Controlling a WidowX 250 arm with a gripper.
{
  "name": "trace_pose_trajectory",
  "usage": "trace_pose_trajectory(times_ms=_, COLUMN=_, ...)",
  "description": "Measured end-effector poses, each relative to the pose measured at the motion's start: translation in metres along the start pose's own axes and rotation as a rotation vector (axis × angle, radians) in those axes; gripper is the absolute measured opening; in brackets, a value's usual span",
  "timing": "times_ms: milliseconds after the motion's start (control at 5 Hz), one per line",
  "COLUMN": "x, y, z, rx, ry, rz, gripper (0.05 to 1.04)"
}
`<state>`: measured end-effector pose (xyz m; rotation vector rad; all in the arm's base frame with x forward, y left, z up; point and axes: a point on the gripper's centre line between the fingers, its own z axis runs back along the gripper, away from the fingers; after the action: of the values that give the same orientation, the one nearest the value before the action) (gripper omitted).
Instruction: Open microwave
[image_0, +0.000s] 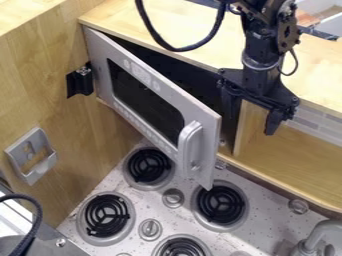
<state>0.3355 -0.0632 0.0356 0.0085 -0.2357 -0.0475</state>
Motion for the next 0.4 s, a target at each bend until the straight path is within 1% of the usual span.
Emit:
trace_pose_trajectory(times_ms=200, x=-0.015, y=0.012, z=-0.004, rx=0.025, ry=0.035, rz=0.056, gripper=0.999)
trace_pose_trajectory(times_ms=400, x=-0.021, y=0.023, z=0.000, rx=0.035, ry=0.031, rz=0.096, gripper=0.999)
